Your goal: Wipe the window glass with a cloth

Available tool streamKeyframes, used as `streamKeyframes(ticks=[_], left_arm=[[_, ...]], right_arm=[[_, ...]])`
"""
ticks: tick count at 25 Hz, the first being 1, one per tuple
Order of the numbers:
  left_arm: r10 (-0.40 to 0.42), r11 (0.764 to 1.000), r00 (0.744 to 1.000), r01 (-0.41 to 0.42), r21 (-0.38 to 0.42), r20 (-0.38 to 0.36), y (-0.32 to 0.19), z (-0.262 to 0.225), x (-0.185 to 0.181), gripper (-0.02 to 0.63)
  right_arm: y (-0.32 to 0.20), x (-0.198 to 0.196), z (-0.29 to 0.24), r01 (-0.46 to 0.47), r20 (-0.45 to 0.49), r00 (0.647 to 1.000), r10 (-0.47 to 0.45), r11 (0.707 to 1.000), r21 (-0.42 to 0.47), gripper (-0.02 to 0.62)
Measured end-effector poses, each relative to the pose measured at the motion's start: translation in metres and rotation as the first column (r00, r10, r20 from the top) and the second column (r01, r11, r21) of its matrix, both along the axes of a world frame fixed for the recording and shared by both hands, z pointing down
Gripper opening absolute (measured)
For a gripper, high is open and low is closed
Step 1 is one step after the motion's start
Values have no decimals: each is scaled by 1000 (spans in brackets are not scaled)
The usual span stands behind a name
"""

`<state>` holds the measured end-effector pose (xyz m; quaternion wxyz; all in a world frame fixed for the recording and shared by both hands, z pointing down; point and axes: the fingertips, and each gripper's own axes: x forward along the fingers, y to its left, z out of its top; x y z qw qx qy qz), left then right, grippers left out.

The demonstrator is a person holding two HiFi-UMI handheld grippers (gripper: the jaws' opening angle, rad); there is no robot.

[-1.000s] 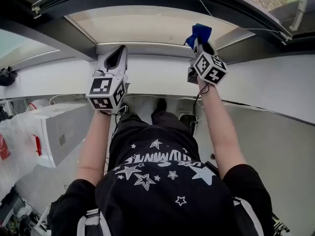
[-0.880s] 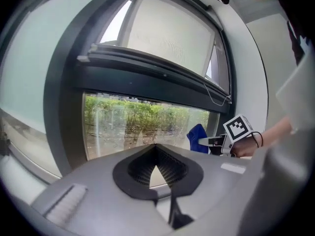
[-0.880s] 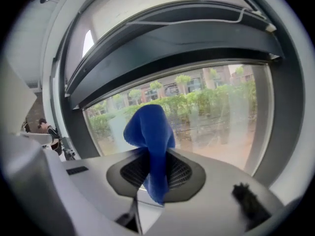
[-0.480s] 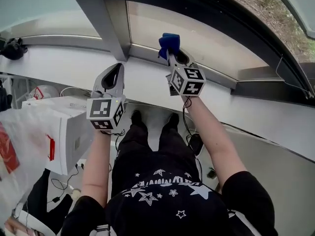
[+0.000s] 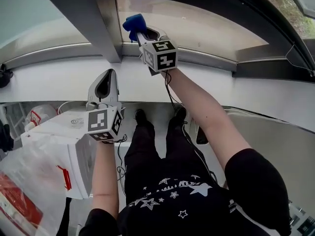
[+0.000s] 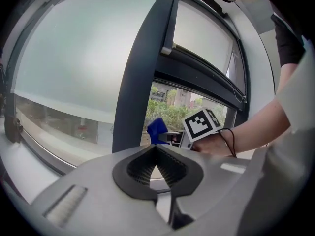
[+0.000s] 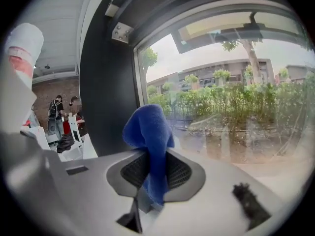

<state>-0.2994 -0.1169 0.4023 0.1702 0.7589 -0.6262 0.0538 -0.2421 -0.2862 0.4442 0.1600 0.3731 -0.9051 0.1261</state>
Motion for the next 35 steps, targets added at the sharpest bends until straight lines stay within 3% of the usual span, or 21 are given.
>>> streamKeyframes(ticks=[6,11,18,24,35], left_arm=[[43,999,999,-43,-4,-8,-15,14,13,9],[76,997,997,-76,-34,17,-28,26,25,9],[150,987,987,-147,-61,49,-56,36,74,9],[231,972,970,-227,-52,77,-90,26,143,9],[302,953,947,-300,-37,105,-131,13,271,9]], right_arm=[[-13,4,11,-34,8,999,34,999,-15,74],[-16,38,16,-81,42,996,82,996,-29,75],[-22,136,22,-189,62,979,192,981,-49,75],[-31,228,23,-273,71,958,277,960,-59,74],[-42,390,19,-393,106,910,400,916,-76,74]])
